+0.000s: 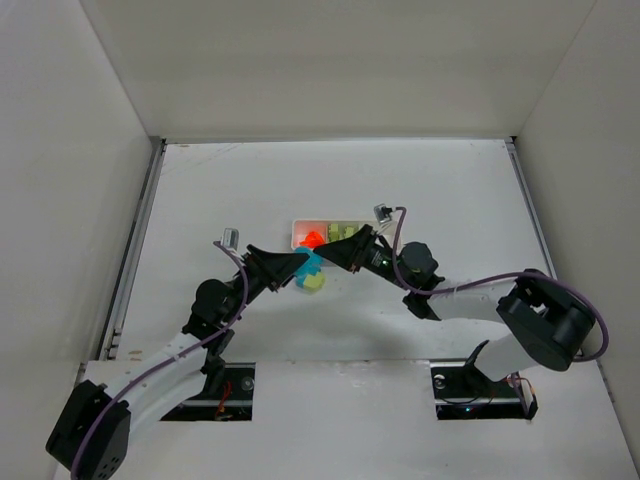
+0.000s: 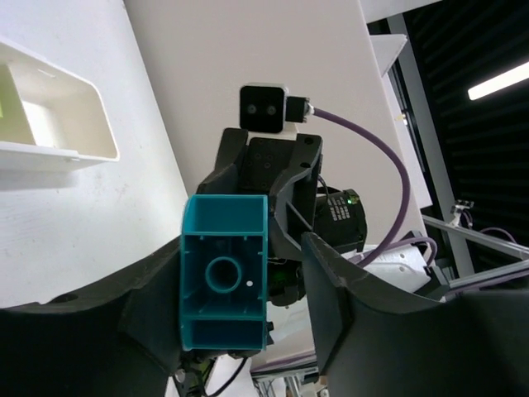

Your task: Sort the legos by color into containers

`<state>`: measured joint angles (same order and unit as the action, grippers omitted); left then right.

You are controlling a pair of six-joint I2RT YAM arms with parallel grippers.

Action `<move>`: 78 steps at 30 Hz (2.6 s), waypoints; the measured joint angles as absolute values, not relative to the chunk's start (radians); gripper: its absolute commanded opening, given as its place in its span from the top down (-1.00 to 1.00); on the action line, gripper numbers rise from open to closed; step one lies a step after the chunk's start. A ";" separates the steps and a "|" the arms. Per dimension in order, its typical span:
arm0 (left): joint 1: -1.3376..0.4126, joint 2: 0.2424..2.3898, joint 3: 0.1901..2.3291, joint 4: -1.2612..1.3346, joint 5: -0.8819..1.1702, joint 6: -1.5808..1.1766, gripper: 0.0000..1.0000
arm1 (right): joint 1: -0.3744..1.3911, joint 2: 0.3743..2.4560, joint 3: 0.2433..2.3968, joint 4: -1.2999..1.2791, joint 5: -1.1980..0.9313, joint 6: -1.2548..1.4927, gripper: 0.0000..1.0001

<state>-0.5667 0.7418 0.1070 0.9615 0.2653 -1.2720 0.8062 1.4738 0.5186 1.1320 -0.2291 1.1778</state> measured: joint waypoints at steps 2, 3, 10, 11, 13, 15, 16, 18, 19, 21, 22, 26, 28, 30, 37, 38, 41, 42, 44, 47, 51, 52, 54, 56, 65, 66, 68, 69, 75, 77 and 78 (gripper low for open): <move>-0.558 0.741 0.107 0.950 0.262 -1.269 0.22 | 0.798 1.463 0.508 1.134 -0.229 1.180 0.28; -0.554 0.741 0.107 0.944 0.261 -1.268 0.27 | 0.793 1.459 0.504 1.135 -0.229 1.180 0.28; -0.549 0.749 0.107 0.933 0.261 -1.256 0.62 | 0.785 1.453 0.493 1.135 -0.229 1.182 0.28; -0.549 0.751 0.107 0.933 0.262 -1.254 0.66 | 0.784 1.453 0.492 1.135 -0.229 1.182 0.28; -0.548 0.751 0.107 0.928 0.265 -1.251 0.72 | 0.780 1.453 0.485 1.135 -0.233 1.182 0.28; -0.535 0.745 0.107 0.909 0.268 -1.245 0.74 | 0.769 1.446 0.466 1.136 -0.237 1.182 0.28; -0.524 0.739 0.107 0.900 0.266 -1.242 0.74 | 0.756 1.438 0.451 1.135 -0.238 1.182 0.28; -0.495 0.720 0.107 0.877 0.266 -1.237 0.74 | 0.721 1.417 0.419 1.131 -0.242 1.180 0.28; -0.482 0.710 0.107 0.866 0.266 -1.235 0.74 | 0.703 1.405 0.406 1.128 -0.244 1.179 0.28; -0.458 0.696 0.107 0.847 0.266 -1.230 0.74 | 0.669 1.377 0.386 1.118 -0.246 1.174 0.28; -0.447 0.691 0.107 0.837 0.266 -1.227 0.74 | 0.649 1.360 0.378 1.109 -0.248 1.170 0.28; -0.431 0.692 0.109 0.793 0.264 -1.205 0.73 | 0.556 1.285 0.369 1.019 -0.252 1.127 0.29; -0.438 0.705 0.120 0.769 0.260 -1.185 0.73 | 0.511 1.235 0.374 0.922 -0.228 1.076 0.29; -0.450 0.730 0.142 0.748 0.253 -1.158 0.73 | 0.486 1.198 0.401 0.793 -0.164 1.007 0.29; -0.533 0.825 0.234 0.674 0.200 -1.043 0.72 | 0.505 1.210 0.573 0.426 0.116 0.760 0.28; -0.548 0.837 0.247 0.664 0.188 -1.023 0.72 | 0.506 1.225 0.587 0.403 0.141 0.738 0.28; -0.591 0.883 0.289 0.645 0.158 -0.975 0.72 | 0.515 1.290 0.620 0.343 0.206 0.693 0.27; -0.606 0.899 0.303 0.644 0.147 -0.959 0.71 | 0.519 1.315 0.628 0.326 0.225 0.681 0.25; -0.635 0.934 0.329 0.638 0.128 -0.932 0.71 | 0.527 1.353 0.636 0.301 0.248 0.667 0.21; -0.672 0.989 0.371 0.631 0.102 -0.895 0.70 | 0.532 1.390 0.644 0.276 0.269 0.653 0.12; -0.715 1.071 0.434 0.630 0.073 -0.854 0.70 | 0.532 1.403 0.649 0.272 0.279 0.644 -0.19; -0.725 1.091 0.449 0.630 0.067 -0.845 0.70 | 0.532 1.402 0.652 0.272 0.281 0.642 -0.23; -0.747 1.139 0.485 0.629 0.051 -0.825 0.70 | 0.532 1.401 0.656 0.274 0.280 0.639 -0.28; -0.767 1.188 0.524 0.628 0.038 -0.806 0.70 | 0.531 1.393 0.657 0.274 0.278 0.635 -0.28; -0.824 1.462 0.756 0.614 -0.014 -0.709 0.69 | 0.478 1.140 0.556 0.278 0.311 0.666 0.49; -0.828 1.497 0.788 0.609 -0.018 -0.696 0.69 | 0.452 1.099 0.529 0.278 0.321 0.677 0.50; -0.837 1.571 0.858 0.592 -0.029 -0.664 0.69 | 0.401 1.049 0.487 0.278 0.337 0.700 0.47; -0.840 1.608 0.892 0.583 -0.033 -0.644 0.68 | 0.379 1.035 0.468 0.278 0.342 0.712 0.43; -0.856 1.778 1.040 0.540 -0.052 -0.511 0.66 | 0.353 1.034 0.410 0.286 0.326 0.761 0.36; -0.859 1.816 1.074 0.521 -0.056 -0.473 0.64 | 0.353 1.035 0.410 0.297 0.310 0.769 0.33; -0.860 1.831 1.089 0.510 -0.056 -0.457 0.64 | 0.353 1.034 0.410 0.303 0.305 0.773 0.31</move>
<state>-0.8600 1.8305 1.0885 0.5098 -0.0559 -0.4568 0.3531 1.0336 0.4099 0.3035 0.3050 0.7727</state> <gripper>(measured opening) 0.334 0.330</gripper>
